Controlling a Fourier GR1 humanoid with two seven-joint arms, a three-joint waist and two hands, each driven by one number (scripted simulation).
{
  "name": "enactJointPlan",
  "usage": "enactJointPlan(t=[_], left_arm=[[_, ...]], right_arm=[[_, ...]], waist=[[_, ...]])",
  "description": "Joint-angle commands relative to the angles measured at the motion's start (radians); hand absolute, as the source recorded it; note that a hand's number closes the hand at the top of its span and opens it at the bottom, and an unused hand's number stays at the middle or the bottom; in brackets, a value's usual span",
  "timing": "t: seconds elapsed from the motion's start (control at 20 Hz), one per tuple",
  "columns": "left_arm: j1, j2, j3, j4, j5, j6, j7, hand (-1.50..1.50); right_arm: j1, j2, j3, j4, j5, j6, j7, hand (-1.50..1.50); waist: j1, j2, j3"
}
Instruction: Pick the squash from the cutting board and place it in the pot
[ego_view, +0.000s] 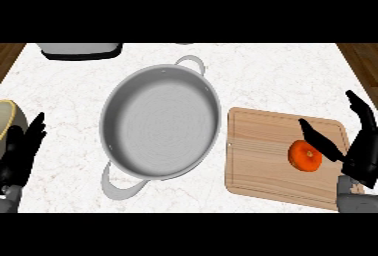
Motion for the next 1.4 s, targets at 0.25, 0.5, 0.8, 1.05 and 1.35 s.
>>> enactJointPlan(t=[0.25,0.5,0.8,1.05,1.35], left_arm=[[-0.033,-0.013,-0.013,-0.018,-0.038,0.042,0.086,0.0],[-0.049,-0.011,-0.019,-0.041,-0.055,0.049,0.109,0.0],[-0.053,-0.038,-0.051,-0.071,-0.082,0.063,0.133,0.0],[-0.034,-0.024,-0.03,-0.103,-0.081,0.052,0.148,0.0],[0.0,-0.023,-0.014,-0.12,-0.083,0.032,0.15,0.0]], right_arm=[[0.203,-0.01,0.114,-0.246,0.464,0.191,0.469,-1.5],[0.141,-0.055,0.142,-0.407,0.503,0.558,0.765,-1.5],[0.067,0.014,0.235,-0.478,0.391,0.928,1.039,-1.5],[-0.039,0.042,0.177,-0.497,0.303,1.11,1.179,-1.5],[0.019,0.068,0.144,-0.489,0.327,1.089,1.177,-1.5]], waist=[[0.004,0.0,-0.005],[0.021,0.002,-0.004],[0.042,0.005,-0.001],[0.048,0.004,0.001],[0.037,0.004,0.001]])
